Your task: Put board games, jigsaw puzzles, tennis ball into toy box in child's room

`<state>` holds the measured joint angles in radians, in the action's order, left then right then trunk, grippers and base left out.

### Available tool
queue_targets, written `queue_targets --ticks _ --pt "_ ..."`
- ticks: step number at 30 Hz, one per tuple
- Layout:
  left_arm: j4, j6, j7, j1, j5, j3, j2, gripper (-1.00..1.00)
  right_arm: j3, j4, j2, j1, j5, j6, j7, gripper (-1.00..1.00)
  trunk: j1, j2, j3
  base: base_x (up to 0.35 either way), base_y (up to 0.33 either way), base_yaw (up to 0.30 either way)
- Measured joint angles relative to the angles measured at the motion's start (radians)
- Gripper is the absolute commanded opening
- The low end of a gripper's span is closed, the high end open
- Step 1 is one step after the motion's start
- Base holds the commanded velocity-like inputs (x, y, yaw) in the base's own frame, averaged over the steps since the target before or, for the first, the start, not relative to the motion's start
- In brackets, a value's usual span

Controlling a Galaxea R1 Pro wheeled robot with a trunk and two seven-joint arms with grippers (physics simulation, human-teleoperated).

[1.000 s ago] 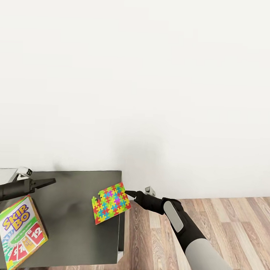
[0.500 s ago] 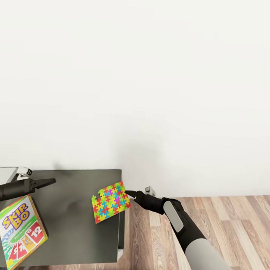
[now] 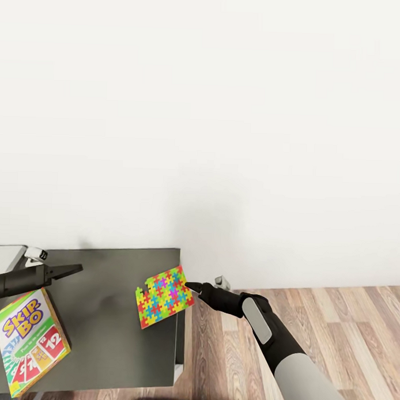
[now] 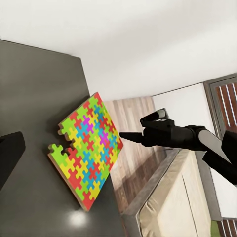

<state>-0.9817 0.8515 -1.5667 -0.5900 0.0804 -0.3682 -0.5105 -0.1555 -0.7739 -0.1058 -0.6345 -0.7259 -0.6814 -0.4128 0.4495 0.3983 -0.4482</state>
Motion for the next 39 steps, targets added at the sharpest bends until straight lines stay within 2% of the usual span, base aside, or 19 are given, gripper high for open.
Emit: queue_targets --ticks 27,39 --pt "0.000 0.000 0.000 0.000 0.000 0.000 0.004 1.00 0.000 0.001 0.000 0.000 -0.001 0.000 -0.001 1.00 0.000 0.000 -0.042 0.000 0.000 0.000" --pt "0.000 0.000 0.000 0.000 0.000 0.000 0.004 1.00 0.000 0.001 0.000 0.000 0.000 0.000 -0.001 1.00 0.000 0.000 -0.046 0.000 0.018 0.000"
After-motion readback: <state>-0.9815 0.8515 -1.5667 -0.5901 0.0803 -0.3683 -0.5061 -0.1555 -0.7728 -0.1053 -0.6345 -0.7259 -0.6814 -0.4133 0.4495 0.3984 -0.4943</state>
